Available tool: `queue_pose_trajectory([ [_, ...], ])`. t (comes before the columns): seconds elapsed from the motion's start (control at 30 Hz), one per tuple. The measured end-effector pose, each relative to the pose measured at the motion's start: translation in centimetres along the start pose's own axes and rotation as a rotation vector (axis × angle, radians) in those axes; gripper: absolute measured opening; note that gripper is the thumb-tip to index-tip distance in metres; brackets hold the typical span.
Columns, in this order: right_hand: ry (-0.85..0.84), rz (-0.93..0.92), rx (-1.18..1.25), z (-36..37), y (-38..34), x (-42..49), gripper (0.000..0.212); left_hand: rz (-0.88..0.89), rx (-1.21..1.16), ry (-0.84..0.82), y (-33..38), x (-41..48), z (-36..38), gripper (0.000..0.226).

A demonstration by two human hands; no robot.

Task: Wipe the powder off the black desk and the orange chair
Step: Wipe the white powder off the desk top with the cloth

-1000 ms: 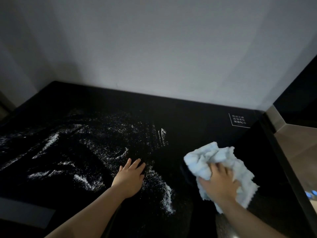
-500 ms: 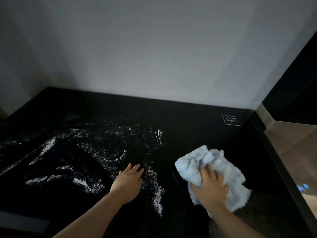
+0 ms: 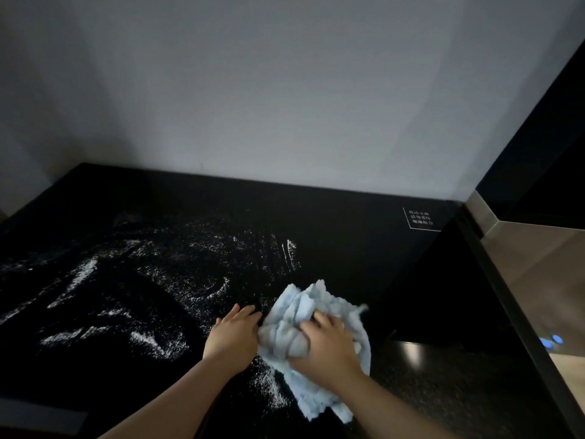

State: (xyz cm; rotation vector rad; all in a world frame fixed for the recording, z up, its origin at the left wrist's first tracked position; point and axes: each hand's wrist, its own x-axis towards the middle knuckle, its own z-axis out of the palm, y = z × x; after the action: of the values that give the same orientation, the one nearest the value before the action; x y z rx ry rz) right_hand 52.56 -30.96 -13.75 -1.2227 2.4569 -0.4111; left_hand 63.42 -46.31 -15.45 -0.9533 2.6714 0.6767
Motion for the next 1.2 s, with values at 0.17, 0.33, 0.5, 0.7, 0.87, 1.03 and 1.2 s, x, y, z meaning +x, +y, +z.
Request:
queue_pose_trajectory([
  [0.17, 0.467, 0.312, 0.366, -5.9, 3.4, 1.8, 0.027, 0.012, 0.016, 0.072, 1.1, 1.0, -0.5, 0.046],
  [0.33, -0.126, 0.465, -0.055, -4.6, 6.4, 2.1, 0.107, 0.007, 0.074, 0.044, 2.8, 3.1, -1.6, 0.049],
  [0.5, -0.013, 0.338, -0.222, -1.1, 7.0, 1.8, 0.092, -0.044, 0.118, -0.007, 4.3, 5.0, -2.2, 0.054],
  [0.7, 0.238, 0.296, -0.233, -3.8, 10.9, 3.5, 0.062, -0.114, 0.141, -0.051, 4.6, 6.7, -3.1, 0.057],
  [0.87, 0.197, 0.241, -0.180, -3.4, 7.9, 4.8, 0.054, -0.091, 0.168, -0.195, 4.2, 7.7, -3.2, 0.057],
  [1.03, 0.127, 0.059, 0.579, -5.0, 4.2, 4.5, 0.026, -0.022, 0.156, -0.172, 3.2, 8.7, -3.4, 0.054],
  [1.2, 0.448, 0.303, 0.215, -11.0, 11.3, 9.1, 0.040, -0.010, 0.234, -0.323, 2.7, 8.8, -4.3, 0.052],
])
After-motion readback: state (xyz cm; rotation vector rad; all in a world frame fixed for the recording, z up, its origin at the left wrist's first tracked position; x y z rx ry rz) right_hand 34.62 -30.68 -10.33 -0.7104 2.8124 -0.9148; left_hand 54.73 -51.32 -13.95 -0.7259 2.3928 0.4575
